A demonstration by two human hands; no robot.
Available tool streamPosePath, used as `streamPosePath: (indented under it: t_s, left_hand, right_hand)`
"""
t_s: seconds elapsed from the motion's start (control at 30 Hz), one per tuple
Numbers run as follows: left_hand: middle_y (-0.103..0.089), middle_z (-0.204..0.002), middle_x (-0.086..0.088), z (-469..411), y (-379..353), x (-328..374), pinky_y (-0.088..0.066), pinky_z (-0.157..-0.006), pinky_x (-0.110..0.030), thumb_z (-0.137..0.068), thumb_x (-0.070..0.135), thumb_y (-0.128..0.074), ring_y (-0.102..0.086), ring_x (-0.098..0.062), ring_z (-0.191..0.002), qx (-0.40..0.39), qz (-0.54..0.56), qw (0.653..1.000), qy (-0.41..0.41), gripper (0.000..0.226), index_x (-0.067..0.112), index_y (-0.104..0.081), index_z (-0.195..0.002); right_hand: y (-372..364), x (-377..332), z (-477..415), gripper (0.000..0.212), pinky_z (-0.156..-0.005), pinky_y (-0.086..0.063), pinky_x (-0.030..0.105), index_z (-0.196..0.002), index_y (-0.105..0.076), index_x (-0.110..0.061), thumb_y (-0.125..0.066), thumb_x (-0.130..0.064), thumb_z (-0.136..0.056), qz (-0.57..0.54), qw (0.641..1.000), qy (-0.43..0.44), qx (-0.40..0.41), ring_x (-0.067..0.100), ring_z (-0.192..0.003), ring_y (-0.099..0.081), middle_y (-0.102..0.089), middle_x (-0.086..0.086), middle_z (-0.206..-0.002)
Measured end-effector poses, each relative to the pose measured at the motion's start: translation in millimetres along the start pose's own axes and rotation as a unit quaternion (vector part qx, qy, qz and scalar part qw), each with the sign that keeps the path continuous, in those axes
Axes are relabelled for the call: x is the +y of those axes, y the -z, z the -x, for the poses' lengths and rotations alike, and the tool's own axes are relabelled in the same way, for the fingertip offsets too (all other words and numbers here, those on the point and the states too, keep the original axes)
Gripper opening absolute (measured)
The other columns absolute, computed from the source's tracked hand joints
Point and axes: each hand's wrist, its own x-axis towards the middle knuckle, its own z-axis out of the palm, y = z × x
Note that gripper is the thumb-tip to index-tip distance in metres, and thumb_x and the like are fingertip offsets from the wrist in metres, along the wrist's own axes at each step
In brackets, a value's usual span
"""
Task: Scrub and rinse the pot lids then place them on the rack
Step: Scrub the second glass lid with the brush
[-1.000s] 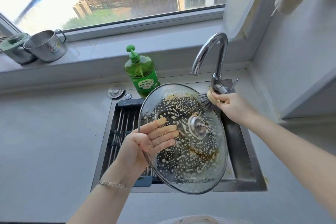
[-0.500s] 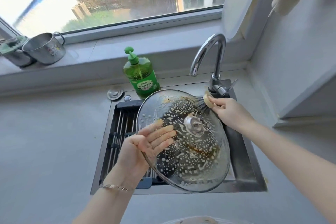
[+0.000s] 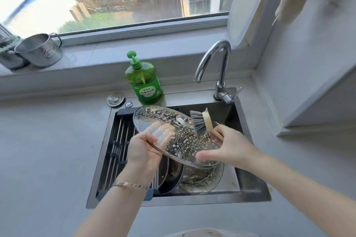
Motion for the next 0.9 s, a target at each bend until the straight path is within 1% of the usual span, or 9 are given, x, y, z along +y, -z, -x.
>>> streamPosePath:
  t_s: [0.1,0.27,0.37,0.53,0.6,0.67,0.73,0.83,0.9]
  left_hand:
    - [-0.054,-0.123,-0.032,2,-12,-3,-0.052,-0.09,-0.046,-0.068,-0.013,-0.022,-0.059,-0.042,-0.104,0.0,0.015,1.0,-0.013,0.059,-0.01,-0.045,-0.122]
    - [-0.054,-0.125,-0.031,6,-31,-5,-0.045,-0.099,-0.044,-0.073,-0.016,-0.022,-0.056,-0.041,-0.113,0.0,-0.011,1.0,-0.02,0.063,-0.008,-0.04,-0.132]
    - [-0.054,-0.122,-0.029,4,-39,-2,-0.051,-0.088,-0.04,-0.07,-0.014,-0.031,-0.062,-0.036,-0.096,-0.002,-0.016,1.0,-0.02,0.062,-0.008,-0.039,-0.132]
    - [-0.051,-0.07,-0.012,-7,-56,1,-0.058,-0.06,-0.03,-0.082,-0.005,-0.04,-0.06,-0.02,-0.048,0.007,-0.027,0.999,0.037,0.015,0.008,-0.041,-0.074]
    - [-0.055,-0.075,-0.015,-16,-63,0,-0.057,-0.053,-0.029,-0.085,-0.002,-0.044,-0.066,-0.02,-0.06,-0.012,-0.033,0.997,0.063,0.007,0.003,-0.046,-0.08]
    - [-0.058,-0.111,-0.028,-22,-68,-4,-0.057,-0.075,-0.036,-0.088,0.006,-0.052,-0.065,-0.033,-0.098,-0.057,-0.041,0.994,0.083,0.03,-0.008,-0.047,-0.114]
    - [-0.042,-0.136,-0.032,-34,-67,-11,-0.047,-0.098,-0.044,-0.091,0.013,-0.057,-0.049,-0.04,-0.122,-0.063,-0.072,0.992,0.084,0.052,-0.003,-0.036,-0.135]
    - [-0.047,-0.134,-0.021,-47,-50,-28,-0.044,-0.102,-0.039,-0.09,0.014,-0.059,-0.049,-0.031,-0.123,-0.023,-0.235,0.969,0.074,0.047,0.006,-0.042,-0.133]
    - [-0.054,-0.11,-0.01,-53,-25,-41,-0.045,-0.089,-0.033,-0.089,0.017,-0.061,-0.054,-0.02,-0.101,0.036,-0.372,0.924,0.077,0.049,0.008,-0.04,-0.132]
  right_hand:
    - [-18,-9,0,0.071,-0.08,-0.04,0.021,-0.1,-0.043,-0.026,-0.082,-0.057,-0.049,0.073,0.995,0.06,-0.01,0.005,-0.1,-0.04,-0.039,-0.012,-0.106]
    - [-36,4,-9,0.046,-0.109,-0.034,0.037,-0.108,-0.06,-0.002,-0.071,-0.019,-0.067,0.224,0.916,0.28,0.181,0.026,-0.119,-0.054,-0.059,0.011,-0.124]
    - [-29,3,-11,0.028,-0.088,-0.05,0.028,-0.092,-0.068,0.008,-0.062,-0.004,-0.067,0.218,0.843,0.386,0.304,0.028,-0.093,-0.069,-0.07,0.018,-0.102]
    - [-3,-9,-18,0.03,-0.044,-0.048,0.024,-0.092,-0.069,-0.002,-0.043,-0.017,-0.095,0.237,0.772,0.453,0.377,0.015,-0.048,-0.062,-0.067,0.004,-0.063]
    - [9,-10,-20,0.021,-0.04,-0.041,0.021,-0.096,-0.065,-0.006,-0.045,-0.013,-0.094,0.263,0.77,0.442,0.377,0.016,-0.041,-0.056,-0.063,0.001,-0.056]
    - [21,-8,-22,0.025,-0.031,-0.03,0.018,-0.101,-0.052,-0.007,-0.045,-0.003,-0.077,0.284,0.775,0.4,0.398,0.02,-0.033,-0.049,-0.057,0.003,-0.048]
    - [31,-4,-21,0.017,-0.031,-0.02,0.013,-0.086,-0.045,-0.006,-0.041,0.001,-0.072,0.2,0.835,0.309,0.409,0.018,-0.027,-0.04,-0.041,-0.003,-0.039]
    - [38,8,-20,0.04,-0.041,-0.037,0.014,-0.057,-0.035,-0.013,-0.058,0.001,-0.085,-0.041,0.916,0.092,0.388,0.007,-0.044,-0.059,-0.043,-0.005,-0.041]
    - [43,23,-22,0.045,-0.042,-0.043,0.008,-0.057,-0.029,-0.013,-0.062,0.0,-0.085,-0.195,0.909,0.009,0.367,-0.005,-0.044,-0.059,-0.055,0.001,-0.052]
